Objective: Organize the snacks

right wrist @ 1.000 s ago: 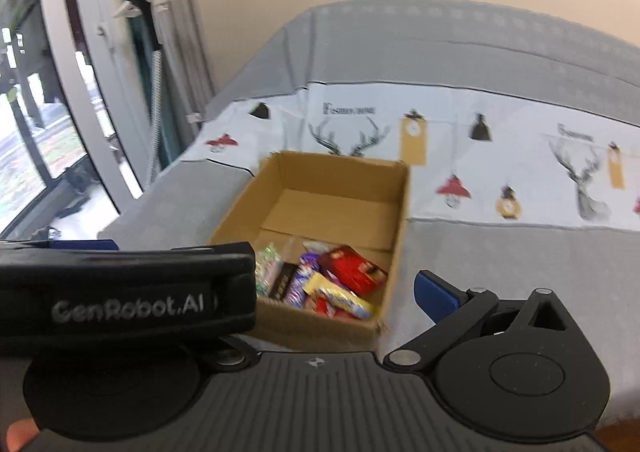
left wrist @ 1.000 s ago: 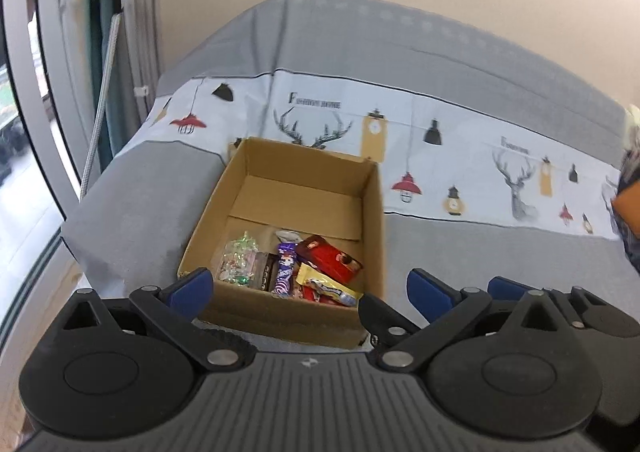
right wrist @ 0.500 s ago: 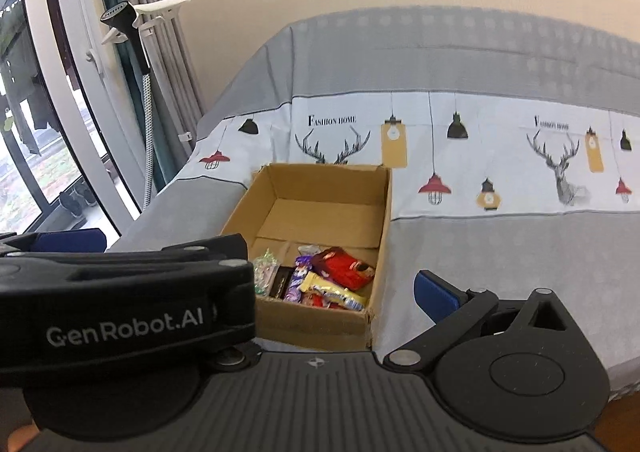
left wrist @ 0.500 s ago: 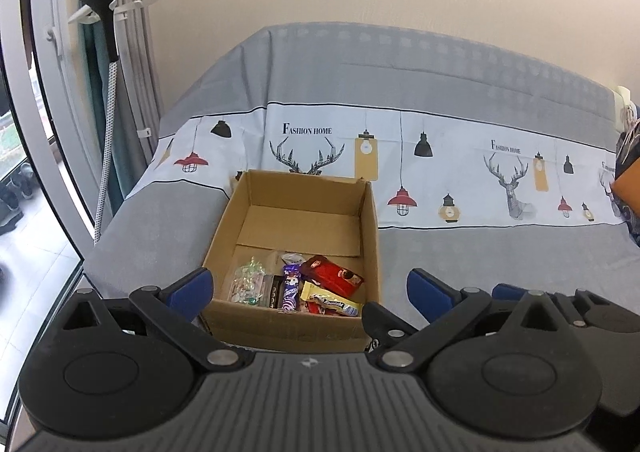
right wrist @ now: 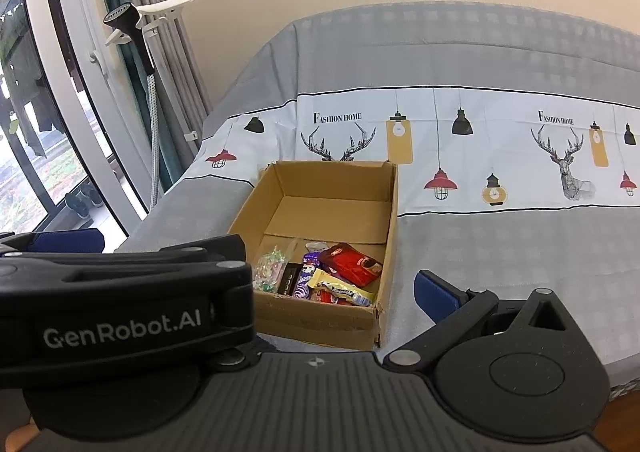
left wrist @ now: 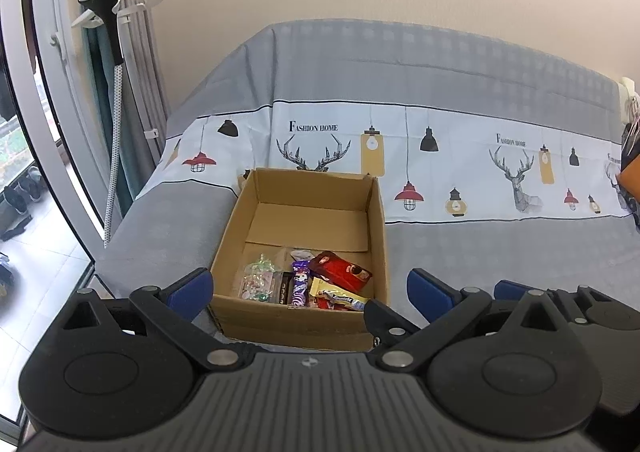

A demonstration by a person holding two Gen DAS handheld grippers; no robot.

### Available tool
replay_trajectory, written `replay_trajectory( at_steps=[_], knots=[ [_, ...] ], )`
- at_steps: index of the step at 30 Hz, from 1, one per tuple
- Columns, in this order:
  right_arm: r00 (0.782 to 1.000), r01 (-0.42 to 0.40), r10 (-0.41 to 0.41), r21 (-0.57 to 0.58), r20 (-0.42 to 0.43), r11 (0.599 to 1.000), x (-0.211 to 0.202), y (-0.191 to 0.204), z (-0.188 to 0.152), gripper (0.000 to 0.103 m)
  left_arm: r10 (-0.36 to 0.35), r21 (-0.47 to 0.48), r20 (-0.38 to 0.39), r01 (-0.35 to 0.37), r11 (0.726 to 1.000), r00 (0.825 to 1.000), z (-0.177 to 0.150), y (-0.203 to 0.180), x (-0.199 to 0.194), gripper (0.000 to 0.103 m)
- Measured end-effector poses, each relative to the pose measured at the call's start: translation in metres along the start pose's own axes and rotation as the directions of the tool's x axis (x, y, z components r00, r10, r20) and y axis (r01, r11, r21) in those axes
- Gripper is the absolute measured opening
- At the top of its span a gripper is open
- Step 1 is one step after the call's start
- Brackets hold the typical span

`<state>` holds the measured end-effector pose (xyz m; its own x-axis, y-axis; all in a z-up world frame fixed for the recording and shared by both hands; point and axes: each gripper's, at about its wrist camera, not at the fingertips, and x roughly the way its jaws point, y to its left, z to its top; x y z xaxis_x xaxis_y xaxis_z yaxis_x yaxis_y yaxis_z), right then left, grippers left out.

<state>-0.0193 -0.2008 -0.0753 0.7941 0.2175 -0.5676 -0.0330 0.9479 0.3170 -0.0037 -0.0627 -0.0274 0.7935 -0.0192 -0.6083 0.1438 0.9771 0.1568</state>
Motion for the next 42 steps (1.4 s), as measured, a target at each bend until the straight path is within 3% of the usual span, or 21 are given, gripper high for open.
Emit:
replay_trajectory(
  at_steps=[11,42],
  knots=[
    [1.0,-0.008,0.009,0.019,-0.022,1.0,0.0019,-0.0026,-0.0014,0.102,0.067,0.026,-0.041,-0.066,0.997,0.997,0.0014,-0.006,0.0016,0.103],
    [0.999,-0.024,0.025,0.04,-0.032,0.999,0.0006,-0.0008,-0.0043,0.102,0.08,0.039,-0.05,-0.078,0.996,0.996,-0.0001,-0.0076,-0.0009,0.103]
  ],
)
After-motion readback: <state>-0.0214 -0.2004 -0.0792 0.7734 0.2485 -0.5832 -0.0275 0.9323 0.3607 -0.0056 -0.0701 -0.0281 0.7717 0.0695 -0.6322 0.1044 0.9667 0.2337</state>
